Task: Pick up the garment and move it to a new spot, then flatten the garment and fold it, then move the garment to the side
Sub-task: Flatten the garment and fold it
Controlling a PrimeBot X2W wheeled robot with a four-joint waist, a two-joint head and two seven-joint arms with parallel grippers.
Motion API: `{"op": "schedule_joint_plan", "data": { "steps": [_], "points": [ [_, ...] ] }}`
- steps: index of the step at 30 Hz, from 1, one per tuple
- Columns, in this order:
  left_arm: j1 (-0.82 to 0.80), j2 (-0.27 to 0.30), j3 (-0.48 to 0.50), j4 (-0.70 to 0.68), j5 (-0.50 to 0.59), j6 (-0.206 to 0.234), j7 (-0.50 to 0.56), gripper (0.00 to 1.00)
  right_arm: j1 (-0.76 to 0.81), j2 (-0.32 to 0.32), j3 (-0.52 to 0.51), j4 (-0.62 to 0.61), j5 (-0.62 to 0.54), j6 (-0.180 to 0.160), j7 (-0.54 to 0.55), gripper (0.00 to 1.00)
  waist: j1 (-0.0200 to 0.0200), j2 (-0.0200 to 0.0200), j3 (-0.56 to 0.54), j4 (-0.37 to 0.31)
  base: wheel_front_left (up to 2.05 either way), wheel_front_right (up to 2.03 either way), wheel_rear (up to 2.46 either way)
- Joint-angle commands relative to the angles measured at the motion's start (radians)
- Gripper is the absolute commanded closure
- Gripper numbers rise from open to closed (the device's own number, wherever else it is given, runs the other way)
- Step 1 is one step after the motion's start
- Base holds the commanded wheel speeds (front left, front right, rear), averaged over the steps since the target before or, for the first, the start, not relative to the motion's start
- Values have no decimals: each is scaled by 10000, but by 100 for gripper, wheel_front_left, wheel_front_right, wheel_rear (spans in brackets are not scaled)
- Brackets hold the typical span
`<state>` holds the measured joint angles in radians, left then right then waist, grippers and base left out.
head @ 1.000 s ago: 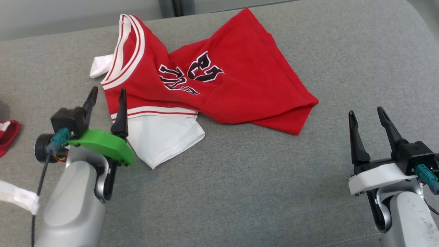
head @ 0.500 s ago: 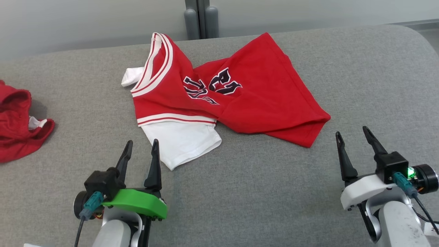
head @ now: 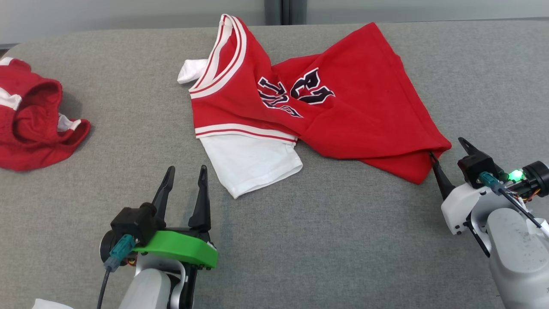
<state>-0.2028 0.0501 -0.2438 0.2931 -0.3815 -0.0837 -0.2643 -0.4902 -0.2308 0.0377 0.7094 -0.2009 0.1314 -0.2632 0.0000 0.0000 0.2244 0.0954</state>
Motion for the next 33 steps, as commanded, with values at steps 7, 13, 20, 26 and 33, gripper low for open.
{"op": "schedule_joint_plan", "data": {
  "steps": [7,13,20,26,33],
  "points": [
    [-215,12,-79,-136,-170,119,2,0,-1081,-284,917,1418,503,-15,-19,51,0,0,395,491,0,0,0],
    [-241,11,-153,-192,-255,163,2,0,-1782,-487,1535,2076,924,-15,-11,100,0,0,398,532,0,0,0],
    [-274,11,-277,-169,-311,149,2,0,-3017,-854,1852,1630,860,-15,-12,100,0,0,327,407,0,0,0],
    [-371,10,-406,-195,-386,185,2,0,-4212,-1239,1676,961,131,-15,-11,100,0,0,337,383,0,0,0],
    [-197,11,-418,-157,-464,220,2,0,-3037,-1036,1796,380,55,-15,-11,100,0,0,254,221,0,0,0]
  ]
}}
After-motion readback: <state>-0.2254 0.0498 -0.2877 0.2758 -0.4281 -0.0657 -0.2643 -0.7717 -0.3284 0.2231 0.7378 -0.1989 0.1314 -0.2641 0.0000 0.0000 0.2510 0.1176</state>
